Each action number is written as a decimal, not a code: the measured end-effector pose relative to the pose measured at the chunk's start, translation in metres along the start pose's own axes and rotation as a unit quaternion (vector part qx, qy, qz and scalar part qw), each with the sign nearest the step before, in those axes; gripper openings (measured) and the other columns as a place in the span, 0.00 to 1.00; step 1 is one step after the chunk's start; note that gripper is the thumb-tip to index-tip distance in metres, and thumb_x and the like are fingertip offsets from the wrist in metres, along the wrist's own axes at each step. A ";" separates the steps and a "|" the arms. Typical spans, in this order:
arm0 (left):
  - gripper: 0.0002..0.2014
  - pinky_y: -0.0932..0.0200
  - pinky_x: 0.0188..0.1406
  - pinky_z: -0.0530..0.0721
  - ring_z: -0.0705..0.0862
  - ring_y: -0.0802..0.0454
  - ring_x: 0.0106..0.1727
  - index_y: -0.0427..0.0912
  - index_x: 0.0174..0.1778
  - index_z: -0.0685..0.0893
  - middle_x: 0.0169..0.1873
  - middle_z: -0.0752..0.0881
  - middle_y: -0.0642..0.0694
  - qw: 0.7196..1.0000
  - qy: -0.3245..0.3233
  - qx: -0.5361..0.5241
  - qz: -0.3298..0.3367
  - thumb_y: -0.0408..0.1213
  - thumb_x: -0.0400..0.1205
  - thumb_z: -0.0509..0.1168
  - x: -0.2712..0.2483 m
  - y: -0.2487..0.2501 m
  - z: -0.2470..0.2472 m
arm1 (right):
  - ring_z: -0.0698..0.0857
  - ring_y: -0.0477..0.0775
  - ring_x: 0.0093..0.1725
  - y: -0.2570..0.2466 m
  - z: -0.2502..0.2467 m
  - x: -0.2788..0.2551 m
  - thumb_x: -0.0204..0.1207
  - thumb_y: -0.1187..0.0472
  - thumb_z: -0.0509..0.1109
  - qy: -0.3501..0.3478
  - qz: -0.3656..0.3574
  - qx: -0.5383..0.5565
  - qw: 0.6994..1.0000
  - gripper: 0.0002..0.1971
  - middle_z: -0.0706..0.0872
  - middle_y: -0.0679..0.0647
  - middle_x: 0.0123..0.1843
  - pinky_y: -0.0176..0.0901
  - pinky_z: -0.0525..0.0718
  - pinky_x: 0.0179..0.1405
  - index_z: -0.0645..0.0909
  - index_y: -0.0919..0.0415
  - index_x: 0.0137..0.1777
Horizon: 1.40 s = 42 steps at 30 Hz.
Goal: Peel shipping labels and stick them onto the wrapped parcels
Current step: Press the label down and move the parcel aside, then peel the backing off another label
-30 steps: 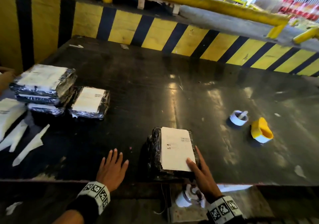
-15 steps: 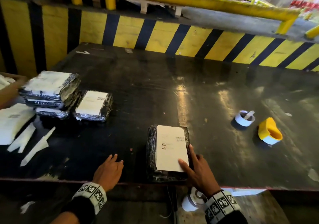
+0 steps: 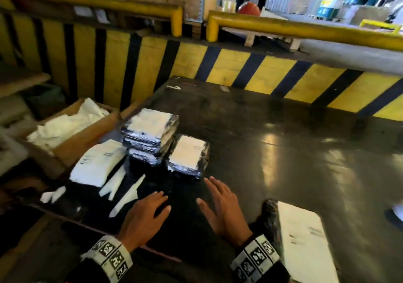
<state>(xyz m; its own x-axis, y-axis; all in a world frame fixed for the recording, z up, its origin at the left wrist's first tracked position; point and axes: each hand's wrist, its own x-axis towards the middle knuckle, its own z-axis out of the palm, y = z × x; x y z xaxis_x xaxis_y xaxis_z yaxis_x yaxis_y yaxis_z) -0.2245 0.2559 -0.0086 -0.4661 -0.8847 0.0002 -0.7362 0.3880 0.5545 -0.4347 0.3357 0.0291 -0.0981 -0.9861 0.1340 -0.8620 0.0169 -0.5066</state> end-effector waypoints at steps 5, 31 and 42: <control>0.30 0.58 0.67 0.74 0.81 0.49 0.67 0.42 0.61 0.86 0.63 0.85 0.44 0.996 0.081 0.010 0.023 0.60 0.75 0.54 0.034 -0.098 -0.063 | 0.60 0.54 0.81 -0.057 0.077 0.089 0.62 0.21 0.32 -0.038 -0.020 0.005 0.999 0.52 0.63 0.52 0.82 0.48 0.60 0.78 0.61 0.51 0.80; 0.14 0.64 0.30 0.74 0.74 0.49 0.30 0.37 0.29 0.74 0.26 0.76 0.43 0.927 0.100 -0.308 -0.191 0.25 0.71 0.75 0.155 -0.312 -0.131 | 0.74 0.54 0.73 -0.186 0.230 0.234 0.82 0.47 0.57 -0.178 0.056 0.050 0.981 0.25 0.74 0.52 0.76 0.45 0.72 0.71 0.66 0.54 0.77; 0.07 0.73 0.32 0.80 0.83 0.52 0.33 0.37 0.30 0.85 0.22 0.87 0.52 0.910 0.111 -0.377 -0.133 0.26 0.72 0.74 0.158 -0.317 -0.158 | 0.85 0.47 0.49 -0.187 0.212 0.237 0.78 0.51 0.61 -0.035 0.027 0.117 0.992 0.13 0.89 0.48 0.48 0.41 0.79 0.48 0.86 0.53 0.50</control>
<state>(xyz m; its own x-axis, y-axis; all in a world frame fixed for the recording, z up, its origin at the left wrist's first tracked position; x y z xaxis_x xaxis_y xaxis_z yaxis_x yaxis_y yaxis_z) 0.0126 -0.0481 -0.0527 -0.1496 -0.9841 -0.0956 -0.2232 -0.0606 0.9729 -0.1910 0.0637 -0.0249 -0.0989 -0.9940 0.0465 -0.7167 0.0388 -0.6963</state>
